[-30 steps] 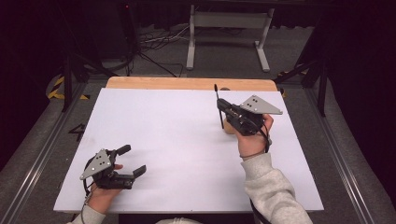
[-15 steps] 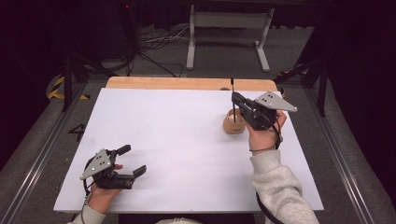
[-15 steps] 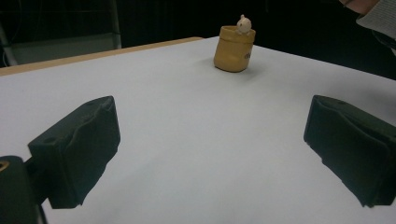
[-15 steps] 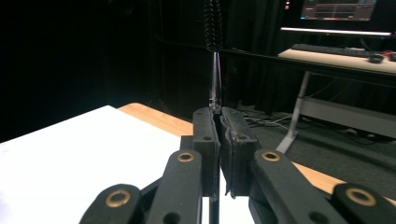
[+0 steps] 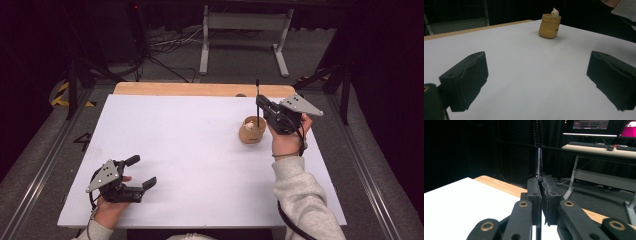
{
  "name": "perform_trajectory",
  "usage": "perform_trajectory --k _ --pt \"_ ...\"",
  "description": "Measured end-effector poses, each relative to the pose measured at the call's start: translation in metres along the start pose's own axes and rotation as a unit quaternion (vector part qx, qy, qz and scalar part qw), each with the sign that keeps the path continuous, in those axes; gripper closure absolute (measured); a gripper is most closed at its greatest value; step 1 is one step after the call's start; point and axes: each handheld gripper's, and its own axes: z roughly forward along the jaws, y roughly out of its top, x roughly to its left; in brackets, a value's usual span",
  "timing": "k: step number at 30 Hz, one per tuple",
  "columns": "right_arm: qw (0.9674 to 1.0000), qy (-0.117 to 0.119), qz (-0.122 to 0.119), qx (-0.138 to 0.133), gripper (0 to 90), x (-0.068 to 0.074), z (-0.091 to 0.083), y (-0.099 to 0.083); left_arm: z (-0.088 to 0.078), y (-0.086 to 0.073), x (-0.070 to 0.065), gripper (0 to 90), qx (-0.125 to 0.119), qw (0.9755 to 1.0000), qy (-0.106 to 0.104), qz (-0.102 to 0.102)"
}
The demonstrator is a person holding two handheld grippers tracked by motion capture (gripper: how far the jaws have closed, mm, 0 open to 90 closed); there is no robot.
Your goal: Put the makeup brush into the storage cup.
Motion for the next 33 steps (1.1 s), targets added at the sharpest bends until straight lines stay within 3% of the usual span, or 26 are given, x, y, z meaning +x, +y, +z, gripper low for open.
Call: perform_trajectory --k 8,13,19,33 --pt "0.9998 -0.015 -0.01 -0.003 85.2 -0.009 0.006 0.0 0.0 0.0 0.0 4.3 0.0 1.0 0.0 0.0" --pt "0.9998 -0.012 -0.01 -0.008 85.2 -0.015 0.011 -0.002 0.0 0.0 0.0 4.3 0.0 1.0 0.0 0.0" --pt "0.9999 -0.005 0.006 -0.01 85.2 -0.025 0.021 -0.01 0.0 0.0 0.001 4.3 -0.001 1.0 0.0 0.001" --pt "0.9999 -0.008 0.003 0.006 85.0 -0.027 0.028 -0.028 -0.001 0.0 0.001 4.3 0.0 1.0 0.001 0.003"
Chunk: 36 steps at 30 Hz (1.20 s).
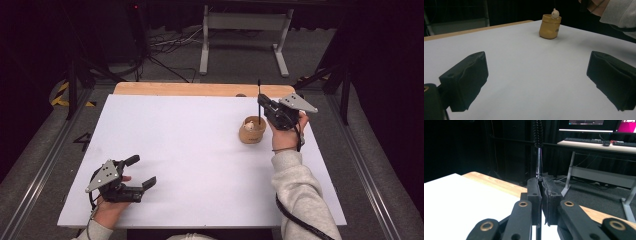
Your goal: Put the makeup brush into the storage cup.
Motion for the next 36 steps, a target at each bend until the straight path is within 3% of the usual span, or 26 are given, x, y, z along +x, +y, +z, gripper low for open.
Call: perform_trajectory --k 17,31,36 --pt "0.9998 -0.004 0.011 0.015 84.9 -0.005 0.004 -0.021 0.001 -0.001 0.0 4.4 0.002 1.0 0.0 0.001" --pt "0.9992 0.0 0.036 0.02 84.4 -0.006 0.004 -0.033 0.001 -0.001 0.0 4.3 0.002 1.0 -0.001 0.0" --pt "0.9979 0.009 0.063 0.009 70.3 -0.007 0.001 -0.032 0.002 -0.001 -0.001 4.3 0.002 1.0 0.0 -0.002"
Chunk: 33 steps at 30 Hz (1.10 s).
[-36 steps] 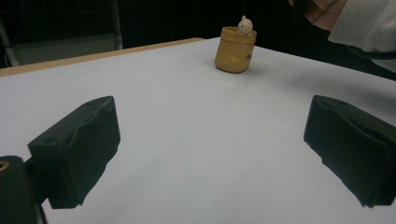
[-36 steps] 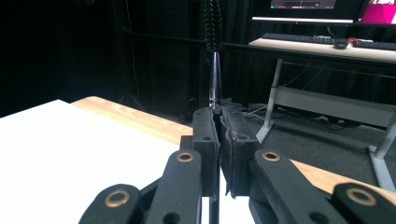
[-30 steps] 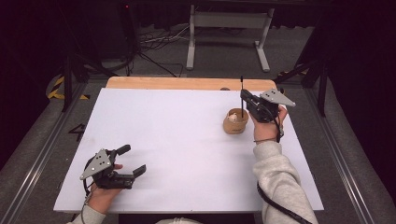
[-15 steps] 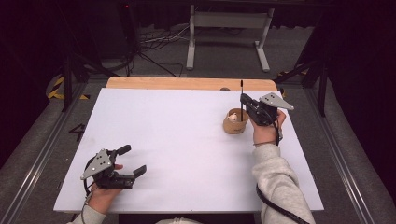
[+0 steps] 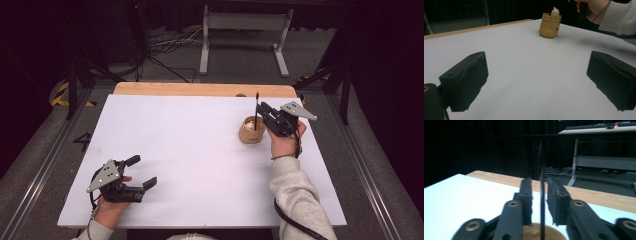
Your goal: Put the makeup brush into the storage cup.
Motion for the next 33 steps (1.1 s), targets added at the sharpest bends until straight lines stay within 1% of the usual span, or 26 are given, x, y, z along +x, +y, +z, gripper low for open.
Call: perform_trajectory --k 3,4,5,6,9,10,12,14,17,19,21,24,26,29,30,33 --pt "0.9999 0.005 0.007 -0.007 62.3 0.001 -0.002 0.001 0.0 0.0 0.0 4.3 0.0 1.0 0.0 0.001" --pt "0.9998 0.01 0.01 -0.014 55.4 0.002 -0.004 0.003 0.0 0.0 0.0 4.4 0.0 1.0 0.0 0.001" --pt "0.9997 0.013 0.014 -0.017 52.2 0.002 -0.005 0.005 0.0 0.0 0.0 4.3 0.0 1.0 0.0 0.001" --pt "0.9997 0.013 0.014 -0.017 52.2 0.002 -0.005 0.005 0.0 0.0 0.0 4.3 0.0 1.0 0.0 0.001" --pt "0.999 0.017 0.03 -0.026 37.6 0.002 -0.009 0.01 0.0 0.0 0.0 4.3 0.001 1.0 0.0 0.001" --pt "0.9986 0.024 0.035 -0.03 33.1 0.003 -0.01 0.013 0.0 0.0 0.0 4.4 0.001 1.0 0.001 -0.001" --pt "0.9985 0.031 0.033 -0.032 25.2 0.004 -0.012 0.017 0.001 0.0 0.0 4.3 0.001 1.0 0.0 -0.001" --pt "0.9986 0.038 0.028 -0.027 17.7 0.007 -0.014 0.021 0.0 0.0 0.0 4.3 0.002 1.0 0.0 0.0" --pt "0.9985 0.051 0.011 -0.02 9.5 0.011 -0.019 0.027 0.0 0.0 0.0 4.3 0.001 1.0 0.0 -0.002" --pt "0.9983 0.057 -0.004 -0.016 6.6 0.014 -0.025 0.03 0.001 0.0 0.0 4.3 0.001 1.0 -0.001 -0.004" --pt "0.9978 0.063 -0.011 -0.014 3.5 0.016 -0.03 0.033 0.001 0.001 0.0 4.2 0.004 1.0 -0.001 0.001" --pt "0.9968 0.076 -0.023 -0.006 0.0 0.017 -0.04 0.035 0.0 0.001 0.0 4.1 0.002 1.0 -0.002 -0.002" --pt "0.9965 0.081 -0.023 -0.005 0.0 0.018 -0.043 0.035 0.0 0.001 0.0 4.0 0.003 1.0 -0.002 -0.002" --pt "0.9949 0.098 -0.025 0.0 0.0 0.018 -0.052 0.037 -0.001 0.002 -0.001 3.8 0.002 1.0 -0.006 -0.003" --pt "0.9941 0.104 -0.03 0.0 0.0 0.018 -0.055 0.037 -0.001 0.003 -0.001 3.7 0.001 1.0 -0.005 -0.001" --pt "0.992 0.121 -0.034 0.0 0.0 0.019 -0.06 0.036 -0.002 0.004 -0.001 3.4 0.0 1.0 -0.006 -0.004"
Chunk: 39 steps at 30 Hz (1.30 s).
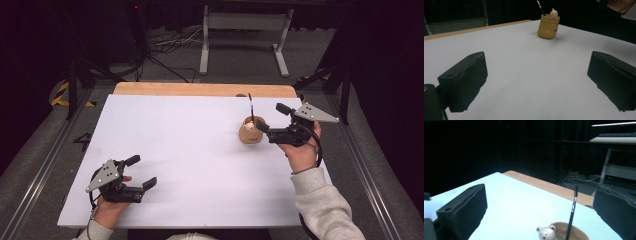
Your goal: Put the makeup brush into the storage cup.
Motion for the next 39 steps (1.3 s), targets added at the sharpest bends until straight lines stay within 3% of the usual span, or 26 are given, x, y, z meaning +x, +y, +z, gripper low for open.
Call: perform_trajectory --k 8,15,21,30,39 --pt "0.9984 0.033 -0.04 0.023 0.0 0.014 -0.01 -0.005 -0.005 0.006 -0.001 1.9 0.01 0.9998 -0.017 0.006" --pt "0.9967 0.06 -0.048 0.028 0.0 0.023 -0.017 -0.01 -0.007 0.01 -0.008 1.8 0.016 0.9989 -0.038 0.024" --pt "0.9948 0.074 -0.057 0.039 0.0 0.027 -0.018 -0.017 -0.01 0.009 -0.007 1.7 0.011 0.999 -0.041 0.016" --pt "0.989 0.103 -0.082 0.067 0.0 0.041 -0.015 -0.031 -0.014 0.009 -0.007 1.7 0.008 0.9989 -0.045 0.015" --pt "0.9862 0.125 -0.088 0.064 0.0 0.052 -0.014 -0.048 -0.014 0.009 -0.007 1.7 0.007 0.9986 -0.049 0.017"
